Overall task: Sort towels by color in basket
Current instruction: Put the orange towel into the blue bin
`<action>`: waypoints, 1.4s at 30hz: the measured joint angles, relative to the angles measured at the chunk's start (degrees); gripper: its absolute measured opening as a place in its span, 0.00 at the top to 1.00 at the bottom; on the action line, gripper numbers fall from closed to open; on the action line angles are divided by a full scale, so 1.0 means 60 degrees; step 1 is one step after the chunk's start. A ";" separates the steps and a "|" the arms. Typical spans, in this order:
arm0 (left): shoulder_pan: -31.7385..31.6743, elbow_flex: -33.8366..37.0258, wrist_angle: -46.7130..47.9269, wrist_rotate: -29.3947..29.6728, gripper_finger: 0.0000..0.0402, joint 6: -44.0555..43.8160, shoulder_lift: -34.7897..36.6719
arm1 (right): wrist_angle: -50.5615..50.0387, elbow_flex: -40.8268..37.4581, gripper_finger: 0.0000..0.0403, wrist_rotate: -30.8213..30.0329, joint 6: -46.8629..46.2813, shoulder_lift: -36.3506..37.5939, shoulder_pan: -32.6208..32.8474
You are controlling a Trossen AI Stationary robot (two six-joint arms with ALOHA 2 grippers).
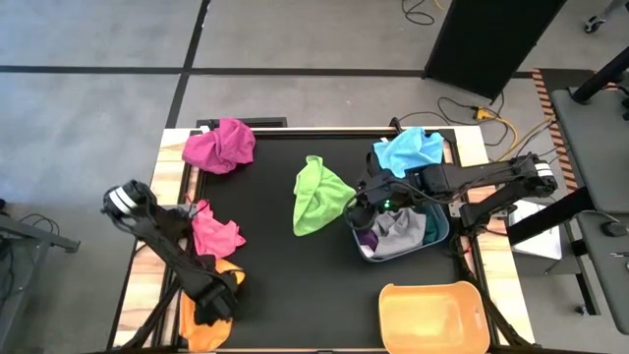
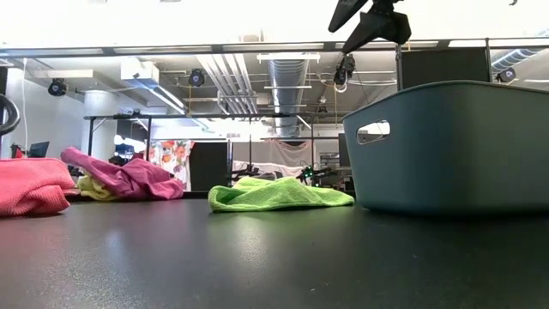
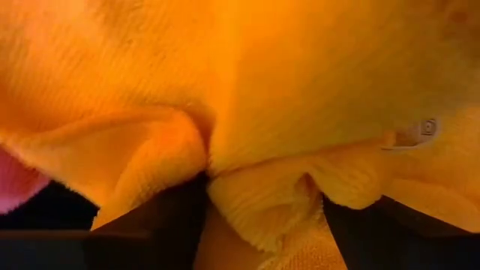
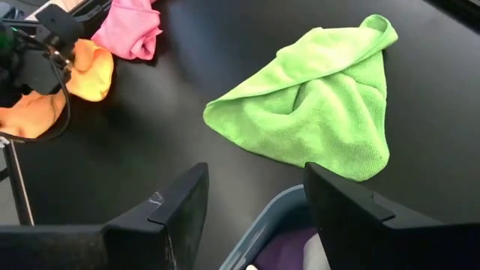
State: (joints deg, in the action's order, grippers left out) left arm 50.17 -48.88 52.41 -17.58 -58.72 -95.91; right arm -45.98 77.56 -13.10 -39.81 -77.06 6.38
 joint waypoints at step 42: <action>-0.2772 0.3624 -0.9997 0.7940 0.99 0.0966 0.8780 | 0.8448 0.0549 0.33 -0.0153 0.4459 -0.2220 0.1163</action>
State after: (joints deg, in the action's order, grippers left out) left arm 33.54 -27.14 -7.57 30.06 -52.93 -43.23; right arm 4.71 80.85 -14.02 -13.06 -90.38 13.36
